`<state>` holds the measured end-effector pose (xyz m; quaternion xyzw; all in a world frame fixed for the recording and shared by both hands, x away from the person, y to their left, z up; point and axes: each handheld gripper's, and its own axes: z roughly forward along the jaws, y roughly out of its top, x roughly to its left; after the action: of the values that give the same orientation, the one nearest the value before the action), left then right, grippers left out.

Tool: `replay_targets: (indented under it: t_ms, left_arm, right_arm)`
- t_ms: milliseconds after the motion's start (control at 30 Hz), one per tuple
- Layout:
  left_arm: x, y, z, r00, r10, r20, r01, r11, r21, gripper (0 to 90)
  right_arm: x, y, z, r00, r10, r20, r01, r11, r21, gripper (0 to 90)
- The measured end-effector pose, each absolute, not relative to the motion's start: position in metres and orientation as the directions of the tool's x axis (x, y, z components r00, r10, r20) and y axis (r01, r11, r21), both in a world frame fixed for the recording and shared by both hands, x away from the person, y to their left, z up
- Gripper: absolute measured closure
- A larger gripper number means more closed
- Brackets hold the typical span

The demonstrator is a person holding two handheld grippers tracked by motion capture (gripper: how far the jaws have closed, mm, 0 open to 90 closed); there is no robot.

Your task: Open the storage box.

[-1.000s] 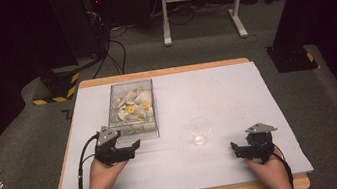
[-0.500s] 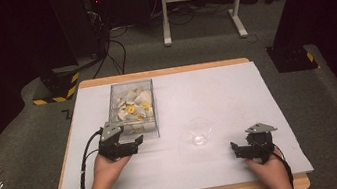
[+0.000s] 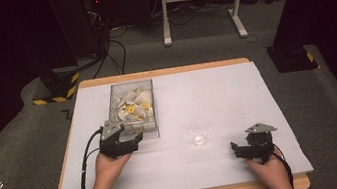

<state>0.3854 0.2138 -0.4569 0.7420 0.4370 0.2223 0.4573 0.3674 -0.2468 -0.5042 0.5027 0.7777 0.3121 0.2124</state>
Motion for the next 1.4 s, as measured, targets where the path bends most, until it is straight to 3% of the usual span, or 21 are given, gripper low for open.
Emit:
replay_targets:
  t_ms: [400, 767, 1400]
  left_arm:
    - [0.388, 0.210, -0.460, 0.512, 0.856, -0.074, 0.436, -0.186, 0.880, 21.8]
    - [0.384, 0.210, -0.460, 0.506, 0.860, -0.067, 0.422, -0.179, 0.889, 29.7]
    - [0.368, 0.211, -0.463, 0.492, 0.868, -0.069, 0.405, -0.159, 0.900, 31.2]
  right_arm:
    - [0.367, -0.247, -0.504, -0.406, 0.914, -0.019, 0.647, 0.303, 0.700, 9.4]
    - [0.367, -0.247, -0.504, -0.403, 0.915, -0.017, 0.649, 0.299, 0.700, 9.5]
    - [0.367, -0.246, -0.504, -0.402, 0.915, -0.021, 0.648, 0.301, 0.700, 9.6]
